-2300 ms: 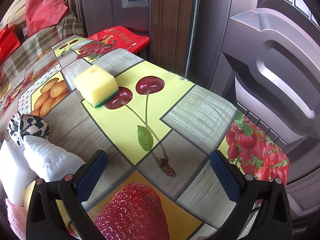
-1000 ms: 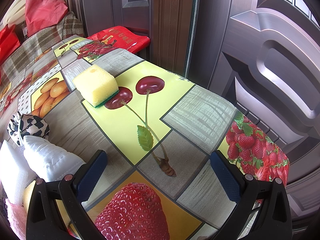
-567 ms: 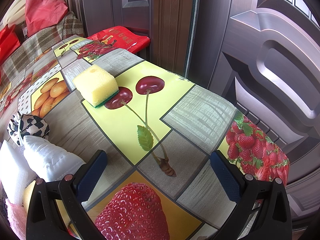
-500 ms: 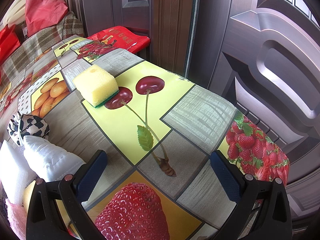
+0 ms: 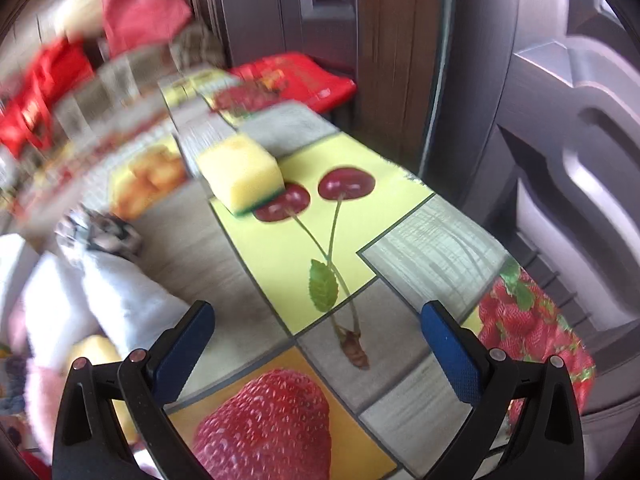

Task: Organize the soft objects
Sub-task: 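Grasp the red plush apple with the left tool while the right tool grasps the yellow sponge, then carry both items into the white tray and open both tools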

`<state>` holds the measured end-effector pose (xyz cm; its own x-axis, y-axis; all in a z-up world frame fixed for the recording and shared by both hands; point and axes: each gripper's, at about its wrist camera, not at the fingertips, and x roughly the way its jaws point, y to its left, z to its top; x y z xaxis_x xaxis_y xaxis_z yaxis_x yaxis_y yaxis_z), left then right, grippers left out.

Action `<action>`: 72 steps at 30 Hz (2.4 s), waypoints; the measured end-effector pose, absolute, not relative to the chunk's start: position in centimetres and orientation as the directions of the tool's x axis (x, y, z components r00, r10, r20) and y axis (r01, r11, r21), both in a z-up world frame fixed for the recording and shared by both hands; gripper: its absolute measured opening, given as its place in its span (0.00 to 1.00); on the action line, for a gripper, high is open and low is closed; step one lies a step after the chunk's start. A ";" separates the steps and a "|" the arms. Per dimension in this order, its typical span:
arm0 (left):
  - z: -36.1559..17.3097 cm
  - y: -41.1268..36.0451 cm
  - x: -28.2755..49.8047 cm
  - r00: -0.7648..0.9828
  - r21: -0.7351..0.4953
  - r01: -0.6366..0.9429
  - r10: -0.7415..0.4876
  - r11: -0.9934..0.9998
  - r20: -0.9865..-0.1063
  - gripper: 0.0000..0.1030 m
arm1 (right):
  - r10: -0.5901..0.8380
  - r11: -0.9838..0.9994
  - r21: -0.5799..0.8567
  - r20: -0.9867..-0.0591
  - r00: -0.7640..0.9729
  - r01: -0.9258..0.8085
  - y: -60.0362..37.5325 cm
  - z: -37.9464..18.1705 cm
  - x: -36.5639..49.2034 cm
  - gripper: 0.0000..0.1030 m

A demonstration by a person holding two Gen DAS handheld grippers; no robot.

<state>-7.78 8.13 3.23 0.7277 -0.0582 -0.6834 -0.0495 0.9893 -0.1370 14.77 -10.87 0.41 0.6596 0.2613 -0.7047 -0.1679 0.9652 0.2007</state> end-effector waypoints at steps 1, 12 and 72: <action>3.4 8.0 -8.0 0.729 -0.108 -0.060 -0.031 0.992 -0.684 1.00 | 0.320 0.946 0.265 -0.654 0.685 -0.189 -12.0 1.1 13.9 1.00; 2.4 6.8 -8.7 0.691 -0.105 0.009 -0.082 0.994 -0.718 0.93 | 0.576 0.680 0.029 -0.640 0.509 -0.733 -8.2 2.7 8.2 1.00; 5.1 17.8 -16.0 0.825 -0.021 -0.454 0.412 0.891 -0.386 0.63 | 0.836 0.512 0.064 -0.267 0.480 -0.856 0.0 4.2 0.8 0.54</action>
<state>-16.05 17.78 5.05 0.8254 0.4115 -0.3864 -0.4538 0.8908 -0.0208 0.77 -0.03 4.20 0.4800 0.8356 -0.2672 -0.8563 0.5125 0.0643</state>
